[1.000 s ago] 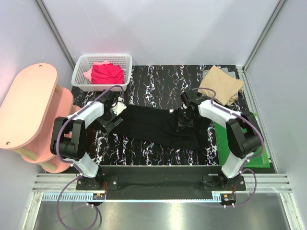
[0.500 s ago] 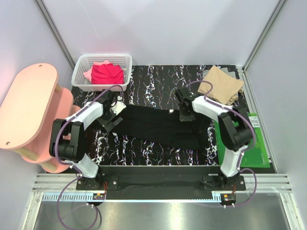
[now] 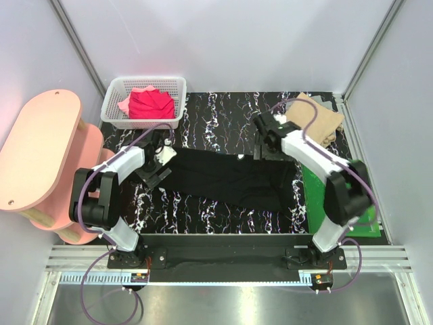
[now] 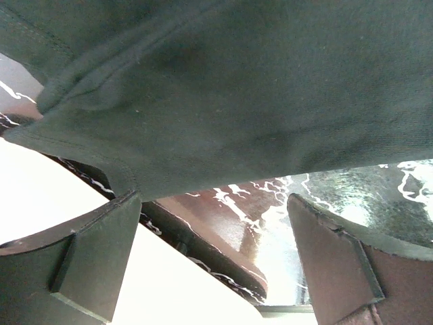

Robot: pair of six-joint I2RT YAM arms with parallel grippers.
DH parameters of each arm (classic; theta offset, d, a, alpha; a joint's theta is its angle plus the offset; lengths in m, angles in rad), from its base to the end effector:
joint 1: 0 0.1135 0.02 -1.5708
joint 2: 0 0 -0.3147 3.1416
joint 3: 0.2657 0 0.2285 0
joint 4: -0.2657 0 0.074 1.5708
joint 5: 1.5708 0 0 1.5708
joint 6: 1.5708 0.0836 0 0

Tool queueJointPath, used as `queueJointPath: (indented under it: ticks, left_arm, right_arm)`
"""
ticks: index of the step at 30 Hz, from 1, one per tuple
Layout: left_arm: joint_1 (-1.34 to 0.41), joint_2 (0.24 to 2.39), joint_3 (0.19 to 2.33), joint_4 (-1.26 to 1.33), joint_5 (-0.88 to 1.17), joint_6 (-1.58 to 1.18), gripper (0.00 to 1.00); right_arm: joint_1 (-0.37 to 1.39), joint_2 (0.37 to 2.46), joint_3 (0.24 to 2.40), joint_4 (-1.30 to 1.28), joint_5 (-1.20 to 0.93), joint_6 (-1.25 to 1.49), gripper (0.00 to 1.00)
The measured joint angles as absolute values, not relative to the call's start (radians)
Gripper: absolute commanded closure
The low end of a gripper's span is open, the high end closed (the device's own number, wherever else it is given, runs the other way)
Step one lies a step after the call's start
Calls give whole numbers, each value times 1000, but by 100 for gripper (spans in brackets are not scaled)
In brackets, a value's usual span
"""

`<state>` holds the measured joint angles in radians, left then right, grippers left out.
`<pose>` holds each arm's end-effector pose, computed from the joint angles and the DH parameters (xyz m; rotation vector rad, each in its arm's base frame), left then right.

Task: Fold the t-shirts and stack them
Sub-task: Fold the other side of the tshirt into a rectangle

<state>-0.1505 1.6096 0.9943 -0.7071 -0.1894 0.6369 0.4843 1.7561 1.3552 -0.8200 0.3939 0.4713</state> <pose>0.2844 -0.0272 0.1984 1.0901 2.7146 0.3576 0.3302 0.1375 0.2500 0.0760 2.6433 -0.2535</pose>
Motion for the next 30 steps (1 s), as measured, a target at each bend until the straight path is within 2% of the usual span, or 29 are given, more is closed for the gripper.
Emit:
queueJointPath:
  ticks: [3,6,9,12,17,25,30]
  left_arm:
    - [-141,1610,986,-701,-190,640,4]
    - [-122,1610,986,-685,-188,639,4]
    - [-106,1610,986,-677,-187,639,4]
    - [-96,1610,986,-676,-186,639,4]
    - [-83,1610,986,-661,-181,639,4]
    - [-76,1584,1000,-712,-151,638,1]
    - [-75,1498,1127,-844,-52,629,1]
  right_arm:
    - [484,1610,1377,-831,272,476,9]
    - [486,1490,1327,-776,28,511,10]
    - [499,1417,1138,-661,-183,588,12]
    - [510,1442,924,-605,-304,662,12]
    - [510,1493,807,-611,-318,717,14]
    - [511,1549,847,-633,-185,719,13]
    - [511,1550,863,-649,-172,708,14]
